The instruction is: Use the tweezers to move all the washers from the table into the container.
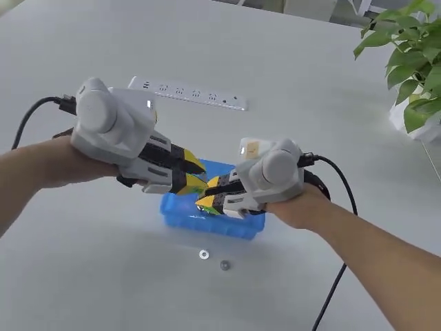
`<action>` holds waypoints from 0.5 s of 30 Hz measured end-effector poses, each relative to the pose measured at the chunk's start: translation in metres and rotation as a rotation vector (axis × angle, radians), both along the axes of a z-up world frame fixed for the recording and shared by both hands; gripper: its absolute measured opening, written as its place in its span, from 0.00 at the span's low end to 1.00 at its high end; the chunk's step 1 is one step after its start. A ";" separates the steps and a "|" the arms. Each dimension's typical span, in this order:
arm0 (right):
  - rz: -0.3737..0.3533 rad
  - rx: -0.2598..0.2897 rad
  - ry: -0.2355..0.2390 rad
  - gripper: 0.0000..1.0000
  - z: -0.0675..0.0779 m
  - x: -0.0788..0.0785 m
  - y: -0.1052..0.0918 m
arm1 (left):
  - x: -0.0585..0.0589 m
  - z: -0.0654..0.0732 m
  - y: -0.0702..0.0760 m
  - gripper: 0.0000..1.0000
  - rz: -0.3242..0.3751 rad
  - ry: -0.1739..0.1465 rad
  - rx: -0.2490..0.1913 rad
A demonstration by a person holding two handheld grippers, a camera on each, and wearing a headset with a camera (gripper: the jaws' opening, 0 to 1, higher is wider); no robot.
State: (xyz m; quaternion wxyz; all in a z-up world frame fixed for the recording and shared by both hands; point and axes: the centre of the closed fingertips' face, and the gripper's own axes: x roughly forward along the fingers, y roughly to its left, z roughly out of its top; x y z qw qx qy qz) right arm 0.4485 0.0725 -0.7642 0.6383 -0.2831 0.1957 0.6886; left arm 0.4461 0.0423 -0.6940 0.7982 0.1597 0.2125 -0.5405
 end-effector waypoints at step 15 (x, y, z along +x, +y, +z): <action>0.026 -0.020 -0.011 0.11 -0.003 -0.001 -0.002 | -0.002 -0.004 -0.007 0.06 -0.062 -0.022 0.022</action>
